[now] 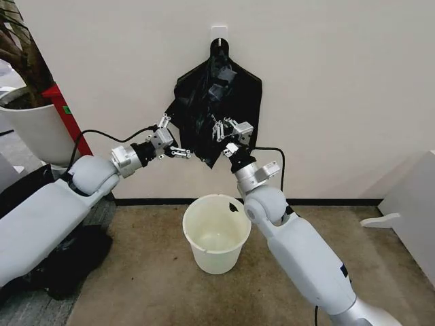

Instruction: Place the garbage bag over the trash bin.

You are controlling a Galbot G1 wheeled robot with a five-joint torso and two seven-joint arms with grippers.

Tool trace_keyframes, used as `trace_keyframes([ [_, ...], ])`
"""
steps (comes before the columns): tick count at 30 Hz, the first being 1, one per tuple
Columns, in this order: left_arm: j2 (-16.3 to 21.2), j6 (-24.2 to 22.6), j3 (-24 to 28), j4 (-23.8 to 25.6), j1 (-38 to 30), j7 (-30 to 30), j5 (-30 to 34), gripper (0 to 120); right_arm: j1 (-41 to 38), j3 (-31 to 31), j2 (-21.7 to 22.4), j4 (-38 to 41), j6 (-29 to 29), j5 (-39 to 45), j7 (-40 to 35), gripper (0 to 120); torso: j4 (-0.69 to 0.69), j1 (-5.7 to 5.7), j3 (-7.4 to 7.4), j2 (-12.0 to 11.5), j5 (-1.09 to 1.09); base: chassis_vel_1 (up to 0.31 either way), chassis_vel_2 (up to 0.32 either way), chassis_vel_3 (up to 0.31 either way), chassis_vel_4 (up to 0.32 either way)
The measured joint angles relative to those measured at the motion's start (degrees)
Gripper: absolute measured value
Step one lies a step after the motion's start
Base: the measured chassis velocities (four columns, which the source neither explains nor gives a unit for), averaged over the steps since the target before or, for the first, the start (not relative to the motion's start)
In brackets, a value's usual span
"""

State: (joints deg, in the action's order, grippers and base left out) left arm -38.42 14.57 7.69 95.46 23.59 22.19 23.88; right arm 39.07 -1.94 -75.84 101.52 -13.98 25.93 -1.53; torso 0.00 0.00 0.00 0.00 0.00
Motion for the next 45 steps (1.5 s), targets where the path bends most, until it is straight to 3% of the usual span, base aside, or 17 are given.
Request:
trace_keyframes([
  [18,-0.65,-5.70,0.26,-1.43,-0.67,3.32,3.10,17,0.27,0.57,0.85,1.00,-0.11,0.26,0.01,0,0.00,0.00,0.00,0.00,0.00,0.000,0.000,0.000,0.000],
  [21,-0.81,-6.10,0.25,-1.79,-0.69,3.13,4.25,2,0.46,0.59,0.90,1.16,-0.10,0.30,0.01,0,0.00,0.00,0.00,0.00,0.00,0.000,0.000,0.000,0.000],
  [32,-0.62,-5.24,-3.19,-1.35,2.92,4.23,9.45,0,0.69,1.10,0.99,0.57,-0.46,0.18,0.00,0,-0.01,0.00,0.00,0.00,0.00,0.000,0.000,0.000,0.000],
  [38,-0.74,0.57,-4.41,-2.34,4.26,6.87,8.76,0,0.81,1.48,1.20,0.82,-0.59,0.45,0.01,0,-0.01,0.00,0.00,0.00,0.00,0.000,0.000,0.000,0.000],
  [43,-1.13,3.18,-4.21,-2.22,4.15,6.66,5.36,19,1.16,1.42,0.98,1.51,-0.62,0.63,0.17,0,0.00,0.00,0.00,0.00,0.00,0.000,0.000,0.000,0.000],
  [45,-1.13,3.17,-4.12,-2.15,4.03,6.62,5.27,21,1.24,1.40,0.96,1.60,-0.62,0.63,0.22,0,-0.01,0.00,0.00,0.00,0.00,0.000,0.000,0.000,0.000],
])
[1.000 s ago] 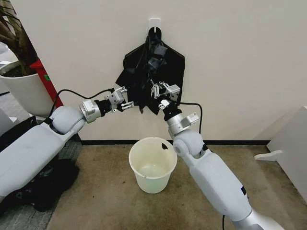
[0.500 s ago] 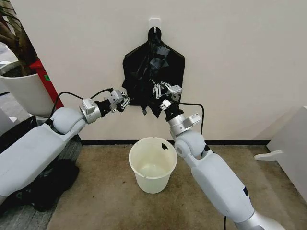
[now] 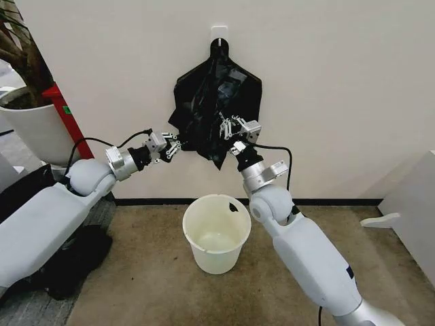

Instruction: Place the garbage bag over the trash bin.

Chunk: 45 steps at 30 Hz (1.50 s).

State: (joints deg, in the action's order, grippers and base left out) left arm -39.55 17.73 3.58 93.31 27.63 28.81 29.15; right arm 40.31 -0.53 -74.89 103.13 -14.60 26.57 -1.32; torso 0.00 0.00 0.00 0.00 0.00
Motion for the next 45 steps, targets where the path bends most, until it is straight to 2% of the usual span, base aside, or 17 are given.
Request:
trace_keyframes([
  [6,0.66,-1.17,1.11,1.30,-1.91,-0.02,0.00,48,0.49,-0.01,-0.08,0.51,-0.01,-0.04,0.22,0,0.00,0.00,0.00,0.00,0.00,0.000,0.000,0.000,0.000],
  [7,0.66,-1.17,1.11,1.30,-1.91,-0.02,0.00,48,0.49,-0.01,-0.08,0.51,-0.01,-0.04,0.22,0,0.00,0.00,0.00,0.00,0.00,0.000,0.000,0.000,0.000],
  [12,1.26,-2.20,1.27,2.67,-2.59,1.31,0.09,69,0.61,0.26,-0.03,0.57,-0.03,-0.06,0.25,0,0.00,0.00,0.00,0.00,0.01,0.000,0.000,0.000,0.000],
  [14,1.30,-2.31,1.31,2.74,-2.61,1.50,-0.07,73,0.62,0.32,-0.01,0.57,-0.04,-0.06,0.26,0,0.00,0.00,0.00,0.00,0.01,0.000,0.000,0.000,0.000],
  [19,0.88,-3.62,1.56,2.69,-2.52,1.54,-3.67,94,0.74,0.43,0.05,0.77,-0.05,-0.06,0.26,0,0.01,0.00,0.00,0.00,0.01,0.000,0.000,0.000,0.000],
  [23,0.49,-4.35,1.84,2.65,-2.39,0.29,-5.55,99,0.78,0.35,0.06,1.07,-0.05,-0.05,0.26,0,0.00,0.00,0.00,0.00,-0.01,0.000,0.000,0.000,0.000],
  [27,-0.05,-5.18,2.56,2.84,-2.67,-1.85,-6.40,88,0.93,0.18,0.00,1.26,-0.05,-0.05,0.30,0,0.01,0.00,0.00,0.00,0.00,0.000,0.000,0.000,0.000],
  [29,-0.08,-5.22,2.61,2.85,-2.74,-1.91,-6.41,86,0.95,0.16,-0.02,1.29,-0.05,-0.05,0.31,0,0.01,0.00,0.00,0.00,0.01,0.000,0.000,0.000,0.000],
  [35,-0.10,-5.83,2.91,2.91,-3.34,-1.89,-6.58,58,1.18,-0.10,-0.24,1.70,-0.05,-0.09,0.42,0,0.00,0.00,0.00,0.00,0.01,0.000,0.000,0.000,0.000],
  [37,-0.09,-5.87,2.91,2.90,-3.34,-1.89,-6.60,56,1.19,-0.10,-0.24,1.73,-0.05,-0.09,0.42,0,0.01,0.00,0.00,0.00,0.00,0.000,0.000,0.000,0.000],
  [43,-0.02,-7.10,2.09,3.01,-2.78,-2.16,-6.67,30,1.45,0.14,0.15,2.01,-0.05,-0.10,0.42,0,0.01,0.00,0.00,0.00,0.00,0.000,0.000,0.000,0.000],
  [45,-0.01,-7.23,1.90,3.00,-2.62,-2.23,-6.64,26,1.53,0.17,0.23,2.05,-0.05,-0.09,0.42,0,0.00,0.00,0.00,0.00,0.01,0.000,0.000,0.000,0.000],
])
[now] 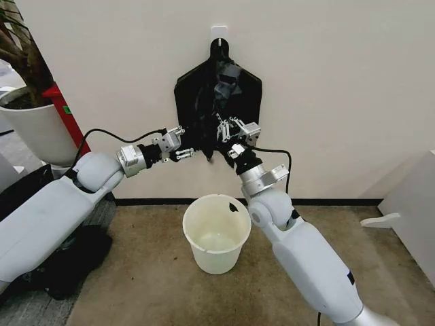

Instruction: Place the garbage bag over the trash bin.

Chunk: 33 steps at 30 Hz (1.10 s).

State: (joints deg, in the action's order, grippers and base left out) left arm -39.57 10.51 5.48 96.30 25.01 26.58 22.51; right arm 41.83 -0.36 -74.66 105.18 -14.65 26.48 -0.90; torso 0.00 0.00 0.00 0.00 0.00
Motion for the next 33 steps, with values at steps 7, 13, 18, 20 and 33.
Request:
trace_keyframes([
  [7,-0.10,-0.21,-2.58,0.17,3.14,-0.83,2.02,0,0.95,0.40,0.55,0.57,-0.03,0.60,-0.26,0,0.00,0.00,0.00,0.00,-0.01,0.000,0.000,0.000,0.000],
  [13,-0.61,0.49,-6.26,2.94,7.58,-2.95,9.52,0,3.06,0.60,1.66,2.15,0.08,2.46,-1.68,0,-0.01,0.00,0.00,0.00,0.01,0.000,0.000,0.000,0.000],
  [18,-3.86,3.75,-12.79,9.92,16.39,-8.15,24.19,0,9.97,1.18,4.94,8.28,1.49,7.17,-6.31,0,0.01,-0.01,-0.01,0.00,-0.01,0.000,0.000,0.000,0.000],
  [20,-4.87,4.21,-13.80,11.56,18.59,-10.01,26.05,0,11.84,1.59,5.52,9.95,1.94,8.27,-7.57,0,0.01,-0.01,-0.01,0.00,0.01,0.000,0.000,0.000,0.000],
  [33,-9.82,-1.16,-26.03,22.21,33.77,-27.06,23.30,0,28.92,8.30,9.00,23.76,3.46,5.85,-14.72,0,-0.01,-0.01,-0.01,0.00,0.00,0.000,0.000,0.000,0.000],
])
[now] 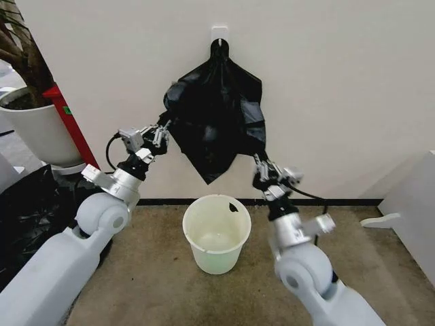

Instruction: Place the garbage bag over the trash bin.

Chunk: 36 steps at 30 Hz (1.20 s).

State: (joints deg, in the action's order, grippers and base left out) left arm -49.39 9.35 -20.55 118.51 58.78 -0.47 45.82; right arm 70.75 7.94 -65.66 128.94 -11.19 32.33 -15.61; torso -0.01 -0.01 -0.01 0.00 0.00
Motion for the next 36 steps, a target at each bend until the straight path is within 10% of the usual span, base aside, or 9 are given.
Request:
trace_keyframes([
  [13,1.32,-2.79,-3.05,7.53,6.76,-1.77,2.20,0,3.44,1.15,-0.40,1.67,0.22,-8.42,1.27,0,0.01,0.00,0.00,0.00,0.01,0.000,0.000,0.000,0.000],
  [36,-1.60,-3.93,5.03,0.41,6.49,-0.11,-2.55,0,-4.96,0.76,-3.31,-14.13,2.32,-8.39,0.69,0,0.02,0.01,0.02,0.00,0.01,0.000,0.000,0.000,0.000],
])
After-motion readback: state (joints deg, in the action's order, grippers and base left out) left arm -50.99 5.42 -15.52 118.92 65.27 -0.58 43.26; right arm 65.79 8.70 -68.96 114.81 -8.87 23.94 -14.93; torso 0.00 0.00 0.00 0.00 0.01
